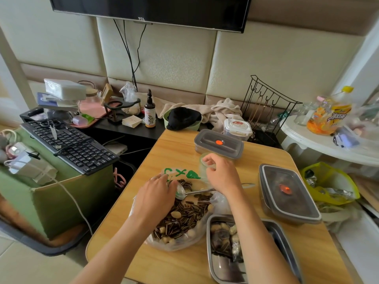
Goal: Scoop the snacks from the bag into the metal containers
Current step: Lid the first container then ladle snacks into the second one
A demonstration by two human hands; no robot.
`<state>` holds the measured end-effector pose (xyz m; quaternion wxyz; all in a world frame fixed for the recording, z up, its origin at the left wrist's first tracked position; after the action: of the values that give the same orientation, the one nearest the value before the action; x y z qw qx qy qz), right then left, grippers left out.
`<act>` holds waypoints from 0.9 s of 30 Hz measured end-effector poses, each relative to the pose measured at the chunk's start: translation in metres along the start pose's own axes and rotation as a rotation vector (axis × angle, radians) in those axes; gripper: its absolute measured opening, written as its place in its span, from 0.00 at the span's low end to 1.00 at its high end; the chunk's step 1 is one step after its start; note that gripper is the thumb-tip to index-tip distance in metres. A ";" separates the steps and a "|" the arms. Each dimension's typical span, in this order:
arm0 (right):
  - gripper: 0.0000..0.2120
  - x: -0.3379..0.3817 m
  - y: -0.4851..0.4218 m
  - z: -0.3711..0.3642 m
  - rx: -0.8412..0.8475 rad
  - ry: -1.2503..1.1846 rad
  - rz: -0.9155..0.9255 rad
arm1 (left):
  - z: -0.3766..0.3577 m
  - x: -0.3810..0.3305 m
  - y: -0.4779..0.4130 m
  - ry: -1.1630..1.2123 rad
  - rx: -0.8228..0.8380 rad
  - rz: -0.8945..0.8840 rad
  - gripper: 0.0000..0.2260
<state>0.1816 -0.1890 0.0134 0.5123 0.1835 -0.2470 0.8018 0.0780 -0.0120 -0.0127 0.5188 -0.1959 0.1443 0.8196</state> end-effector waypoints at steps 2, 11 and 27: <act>0.20 0.000 0.001 -0.004 0.070 0.063 0.013 | 0.002 -0.001 0.001 0.008 -0.003 -0.005 0.21; 0.20 0.000 0.001 -0.004 0.047 0.129 -0.025 | 0.003 0.001 -0.003 0.053 -0.014 -0.001 0.19; 0.23 0.000 0.001 -0.011 0.146 0.328 0.007 | 0.001 0.001 -0.002 0.033 -0.020 -0.008 0.20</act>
<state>0.1809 -0.1832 0.0043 0.5282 0.0861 -0.1021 0.8385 0.0798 -0.0100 -0.0119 0.5176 -0.2151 0.1437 0.8156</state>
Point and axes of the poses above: each hand's wrist, its own y-axis away from the middle knuckle, its own z-axis out of the back of the hand, x = y × z, the point moved 5 cm from there along -y, towards the middle knuckle, and after that the axes turned 9 degrees about z, right-handed, at the moved point
